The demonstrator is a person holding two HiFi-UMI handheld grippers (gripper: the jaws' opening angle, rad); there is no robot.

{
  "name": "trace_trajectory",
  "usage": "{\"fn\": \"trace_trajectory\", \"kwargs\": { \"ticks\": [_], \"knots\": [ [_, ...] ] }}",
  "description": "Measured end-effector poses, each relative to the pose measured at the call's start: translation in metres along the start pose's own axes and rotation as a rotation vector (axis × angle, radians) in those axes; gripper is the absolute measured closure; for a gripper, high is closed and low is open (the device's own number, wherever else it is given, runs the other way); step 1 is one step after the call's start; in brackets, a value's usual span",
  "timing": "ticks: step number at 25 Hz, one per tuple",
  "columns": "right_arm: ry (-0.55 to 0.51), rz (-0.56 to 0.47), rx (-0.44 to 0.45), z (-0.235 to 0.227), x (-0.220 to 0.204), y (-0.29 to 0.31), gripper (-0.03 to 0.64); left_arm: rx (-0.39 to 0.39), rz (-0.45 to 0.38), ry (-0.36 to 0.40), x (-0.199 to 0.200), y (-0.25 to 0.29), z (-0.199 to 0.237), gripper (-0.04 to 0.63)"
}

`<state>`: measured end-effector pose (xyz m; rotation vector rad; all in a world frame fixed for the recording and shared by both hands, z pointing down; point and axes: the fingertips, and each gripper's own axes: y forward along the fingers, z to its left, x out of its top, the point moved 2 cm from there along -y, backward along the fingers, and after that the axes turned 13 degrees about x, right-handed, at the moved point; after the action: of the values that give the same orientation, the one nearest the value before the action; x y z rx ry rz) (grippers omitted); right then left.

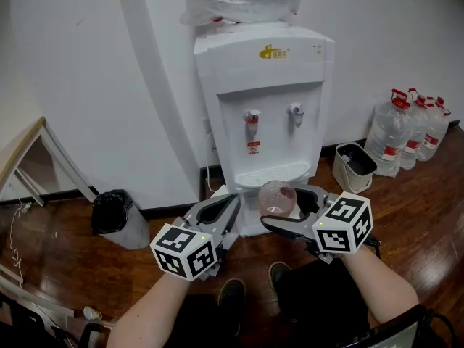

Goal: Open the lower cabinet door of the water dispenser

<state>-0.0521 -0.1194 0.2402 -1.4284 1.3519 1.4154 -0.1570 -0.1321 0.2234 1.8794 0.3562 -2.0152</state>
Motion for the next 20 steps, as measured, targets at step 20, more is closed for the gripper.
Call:
{"fn": "trace_trajectory", "kwargs": {
  "ticks": [20],
  "knots": [
    [-0.012,-0.003,-0.006,-0.0016,0.0005,0.0013,0.245,0.018,0.000,0.033,-0.0010,0.0004,0.0033,0.466]
  ]
}}
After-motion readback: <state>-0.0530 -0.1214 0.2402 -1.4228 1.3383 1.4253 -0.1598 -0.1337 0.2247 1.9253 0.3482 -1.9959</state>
